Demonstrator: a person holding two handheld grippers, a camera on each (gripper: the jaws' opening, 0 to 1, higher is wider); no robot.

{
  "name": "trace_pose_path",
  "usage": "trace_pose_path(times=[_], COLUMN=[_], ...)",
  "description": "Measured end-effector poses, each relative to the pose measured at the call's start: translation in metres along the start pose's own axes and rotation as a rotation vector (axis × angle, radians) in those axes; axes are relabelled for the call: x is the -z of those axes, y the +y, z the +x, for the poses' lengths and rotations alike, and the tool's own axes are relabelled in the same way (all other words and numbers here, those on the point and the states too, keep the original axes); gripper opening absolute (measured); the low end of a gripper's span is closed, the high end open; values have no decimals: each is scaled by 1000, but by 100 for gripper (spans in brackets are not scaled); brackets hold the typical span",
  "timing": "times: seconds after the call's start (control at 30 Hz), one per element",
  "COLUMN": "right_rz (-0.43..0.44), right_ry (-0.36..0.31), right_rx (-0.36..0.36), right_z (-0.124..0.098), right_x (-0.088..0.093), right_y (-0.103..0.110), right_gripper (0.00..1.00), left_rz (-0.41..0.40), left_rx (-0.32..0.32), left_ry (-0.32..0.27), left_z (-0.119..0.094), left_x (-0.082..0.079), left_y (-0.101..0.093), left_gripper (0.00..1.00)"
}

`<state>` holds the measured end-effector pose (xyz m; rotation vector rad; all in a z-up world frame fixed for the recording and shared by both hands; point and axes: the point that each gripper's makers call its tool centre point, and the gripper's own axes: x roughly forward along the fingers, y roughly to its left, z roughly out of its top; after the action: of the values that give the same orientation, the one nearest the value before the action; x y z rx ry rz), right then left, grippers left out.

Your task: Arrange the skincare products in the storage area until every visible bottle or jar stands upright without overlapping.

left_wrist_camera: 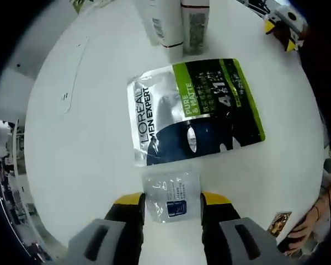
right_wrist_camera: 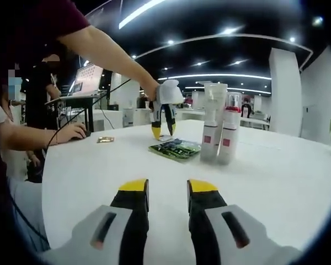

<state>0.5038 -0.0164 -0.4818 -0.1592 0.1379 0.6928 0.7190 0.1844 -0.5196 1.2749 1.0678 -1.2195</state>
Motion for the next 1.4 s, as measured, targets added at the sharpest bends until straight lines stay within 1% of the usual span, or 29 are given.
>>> trace_pose_path(times=[0.07,0.23,0.3,0.5,0.63,0.67,0.7,0.73,0.77,0.83,0.87,0.93,0.97,1.07,1.13,1.17,1.2,1.23,1.3,1.33,1.37,1.4], right_rz=[-1,6,2,-6,-6,-7,-6,-7,-13,-10,-11,-15,-13,-12,-11,-11,-11,-11,-16,-17,-19,-18], right_ry=[-1,-6,-4,-2,-3,-2,-3,-3,-1,-3,-2,-2,-3,-4,-6,-5,-5,-7,-5,-6,-6,-7], right_rx=[-1,4,0,3,4,5,4,4,5,5,5,2,0,-3,-5,-6,-7,-10,-14,-15,-17,-19], right_z=[0,-1,0,0,0,0,0,0,0,0,0,0,0,0,0,0,0,0,0,0,0,0], right_x=[0,-1,-1,-1,-1,-1,-1,-1,0,-1,-1,-1,-1,-1,-2,-1,-1,-2,-2,-2,-2,-2], right_y=[0,-1,0,0,0,0,0,0,0,0,1,1,2,2,3,3,3,4,5,5,6,6], right_gripper=[27,27,27,27,27,27,27,27,26,27,26,27,27,27,27,27,27,27,27,27,27,27], left_rz=[3,-70,-79,-89,-127,-138,-188,-207,-217,-209,-219,-278,-290,-283,-283,-292,-304,-362,-464,-472,-434,-415], left_rx=[4,29,33,26,15,15,26,23,13,5,4,0,-3,-7,8,22,29,50,67,69,66,62], left_ry=[11,26,26,29,22,20,-5,-17,-12,-9,-4,-12,-21,-14,15,30,37,45,50,38,25,24], left_z=[1,1,1,1,0,-1,0,-2,-4,-9,-12,-21,-25,-38,-42,-45,-46,-50,-52,-53,-55,-55], left_x=[0,3,4,4,5,7,4,4,8,13,16,23,26,44,56,65,68,77,87,89,93,97], left_y=[1,1,1,1,0,-1,-6,-6,-6,-9,-10,-15,-17,-32,-46,-57,-61,-76,-95,-100,-108,-113], left_gripper=[41,41,42,44,45,48,56,62,65,64,64,65,66,68,69,69,69,69,69,69,69,69])
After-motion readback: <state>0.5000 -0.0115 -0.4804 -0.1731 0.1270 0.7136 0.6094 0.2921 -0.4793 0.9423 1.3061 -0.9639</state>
